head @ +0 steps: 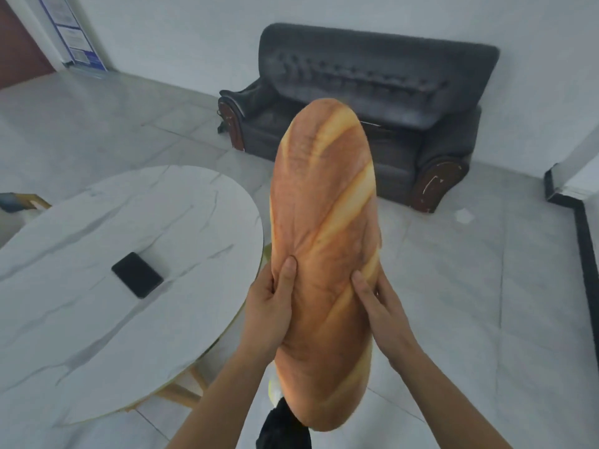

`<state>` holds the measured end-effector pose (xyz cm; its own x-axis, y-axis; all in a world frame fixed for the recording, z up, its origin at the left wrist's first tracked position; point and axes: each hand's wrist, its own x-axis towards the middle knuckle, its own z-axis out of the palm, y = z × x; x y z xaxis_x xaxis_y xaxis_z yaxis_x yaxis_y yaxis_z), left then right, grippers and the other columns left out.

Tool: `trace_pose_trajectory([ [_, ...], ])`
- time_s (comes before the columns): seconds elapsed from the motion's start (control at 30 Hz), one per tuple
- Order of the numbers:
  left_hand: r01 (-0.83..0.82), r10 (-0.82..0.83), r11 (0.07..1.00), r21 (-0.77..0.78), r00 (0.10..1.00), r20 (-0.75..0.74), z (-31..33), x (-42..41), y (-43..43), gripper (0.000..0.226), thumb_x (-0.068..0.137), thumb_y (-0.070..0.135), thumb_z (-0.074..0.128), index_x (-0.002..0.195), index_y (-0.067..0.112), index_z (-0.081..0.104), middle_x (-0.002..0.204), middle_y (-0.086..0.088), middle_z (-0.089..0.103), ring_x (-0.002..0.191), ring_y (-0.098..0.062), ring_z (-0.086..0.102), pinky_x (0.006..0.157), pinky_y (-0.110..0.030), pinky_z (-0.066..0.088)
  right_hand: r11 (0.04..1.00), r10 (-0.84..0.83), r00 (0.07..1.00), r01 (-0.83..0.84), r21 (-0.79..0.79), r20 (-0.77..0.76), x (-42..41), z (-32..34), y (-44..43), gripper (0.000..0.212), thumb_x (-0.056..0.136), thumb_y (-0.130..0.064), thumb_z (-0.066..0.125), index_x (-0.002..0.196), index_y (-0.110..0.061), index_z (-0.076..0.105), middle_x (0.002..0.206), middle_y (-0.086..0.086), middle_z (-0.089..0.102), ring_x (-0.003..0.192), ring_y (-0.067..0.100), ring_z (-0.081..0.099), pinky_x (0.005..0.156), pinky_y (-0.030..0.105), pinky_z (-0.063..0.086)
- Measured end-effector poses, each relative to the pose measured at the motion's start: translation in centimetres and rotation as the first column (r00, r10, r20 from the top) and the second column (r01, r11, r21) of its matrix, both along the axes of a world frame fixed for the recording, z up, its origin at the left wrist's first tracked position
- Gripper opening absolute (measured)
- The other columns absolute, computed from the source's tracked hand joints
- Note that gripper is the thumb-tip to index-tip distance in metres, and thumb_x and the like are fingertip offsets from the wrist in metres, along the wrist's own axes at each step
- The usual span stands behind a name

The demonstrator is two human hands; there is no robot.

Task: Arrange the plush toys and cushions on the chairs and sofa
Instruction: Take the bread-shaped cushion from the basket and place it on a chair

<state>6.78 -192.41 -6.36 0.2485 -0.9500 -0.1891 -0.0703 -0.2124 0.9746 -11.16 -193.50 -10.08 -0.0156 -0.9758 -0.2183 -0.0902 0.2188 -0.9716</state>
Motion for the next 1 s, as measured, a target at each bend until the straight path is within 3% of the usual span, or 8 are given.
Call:
trace_pose_trajectory([
  [0.1, -0.039, 0.04, 0.996, 0.082, 0.999, -0.011, -3.3, 1.0, -7.2, 0.046, 0.101, 0.051, 0.052, 0.098, 0.01, 0.073, 0.104, -0.013, 0.076, 0.095, -0.02, 0.074, 0.093, -0.043, 0.058, 1.0, 0.001, 0.998, 0.001, 0.027, -0.07, 1.1, -2.1, -7.8, 0.07, 0.091, -0.065, 0.052, 0.156, -0.042, 0.037, 0.144, -0.023, 0.048, 0.121, -0.002, 0.051, 0.102, 0.02, 0.037],
  [0.27, -0.065, 0.08, 0.977, 0.204, 0.995, -0.066, -6.7, 2.3, -18.9, 0.026, 0.103, 0.049, 0.05, 0.091, 0.037, 0.07, 0.098, 0.003, 0.076, 0.097, -0.015, 0.07, 0.08, -0.027, 0.053, 0.989, 0.065, 0.988, -0.044, 0.143, -0.142, 2.3, -4.6, -19.4, 0.067, 0.094, -0.065, 0.05, 0.156, -0.045, 0.034, 0.137, -0.028, 0.047, 0.126, 0.0, 0.047, 0.102, 0.017, 0.037],
  [0.57, -0.12, 0.135, 0.872, 0.474, 0.991, 0.003, -16.1, -0.1, -34.1, 0.048, 0.105, 0.049, 0.045, 0.133, 0.016, 0.065, 0.114, 0.004, 0.073, 0.109, -0.018, 0.066, 0.103, -0.042, 0.052, 0.923, 0.199, 0.953, -0.103, 0.372, -0.23, 1.1, -13.8, -30.9, 0.065, 0.099, -0.068, 0.036, 0.159, -0.043, 0.025, 0.147, -0.027, 0.043, 0.145, 0.011, 0.041, 0.112, 0.026, 0.034],
  [0.7, -0.204, 0.192, 0.82, 0.535, 0.978, 0.079, -23.4, -3.1, -38.2, 0.051, 0.107, 0.047, 0.041, 0.131, 0.009, 0.065, 0.083, -0.005, 0.067, 0.073, -0.014, 0.055, 0.072, -0.032, 0.048, 0.815, 0.242, 0.937, -0.055, 0.577, -0.252, -2.7, -21.9, -34.6, 0.081, 0.095, -0.077, 0.032, 0.163, -0.033, 0.025, 0.164, -0.002, 0.04, 0.149, 0.025, 0.041, 0.123, 0.046, 0.032],
  [0.77, -0.229, 0.223, 0.784, 0.577, 0.971, 0.083, -26.7, -5.1, -39.8, 0.045, 0.107, 0.05, 0.039, 0.11, 0.016, 0.069, 0.073, 0.007, 0.053, 0.067, -0.013, 0.049, 0.068, -0.033, 0.049, 0.784, 0.304, 0.912, -0.075, 0.616, -0.276, -4.8, -26.3, -36.1, 0.073, 0.102, -0.068, 0.027, 0.163, -0.029, 0.025, 0.164, 0.0, 0.04, 0.15, 0.027, 0.039, 0.123, 0.047, 0.03],
  [0.87, -0.18, 0.223, 0.745, 0.643, 0.975, 0.015, -31.8, -7.3, -41.7, 0.033, 0.102, 0.055, 0.046, 0.115, 0.031, 0.065, 0.105, 0.012, 0.064, 0.098, -0.017, 0.063, 0.097, -0.045, 0.055, 0.738, 0.405, 0.851, -0.088, 0.669, -0.335, -7.7, -32.5, -37.0, 0.086, 0.098, -0.075, 0.026, 0.166, -0.025, 0.013, 0.166, 0.006, 0.035, 0.15, 0.032, 0.037, 0.122, 0.05, 0.031],
  [0.93, -0.145, 0.133, 0.715, 0.684, 0.989, 0.07, -35.8, -8.6, -42.6, 0.067, 0.094, 0.063, 0.053, 0.15, 0.028, 0.046, 0.146, 0.005, 0.054, 0.13, -0.023, 0.056, 0.11, -0.052, 0.046, 0.728, 0.412, 0.818, -0.03, 0.685, -0.402, -10.2, -36.2, -36.8, 0.108, 0.084, -0.089, 0.034, 0.165, -0.021, 0.01, 0.161, 0.012, 0.037, 0.145, 0.036, 0.041, 0.119, 0.052, 0.037],
  [1.0, -0.114, 0.104, 0.71, 0.694, 0.993, 0.057, -37.5, -9.3, -43.3, 0.097, 0.083, 0.072, 0.063, 0.161, 0.031, 0.024, 0.162, 0.003, 0.038, 0.145, -0.026, 0.043, 0.114, -0.055, 0.041, 0.753, 0.365, 0.832, 0.0, 0.658, -0.417, -12.0, -37.1, -36.0, 0.113, 0.072, -0.096, 0.049, 0.16, -0.031, 0.021, 0.152, 0.004, 0.046, 0.138, 0.031, 0.05, 0.114, 0.05, 0.044],
])
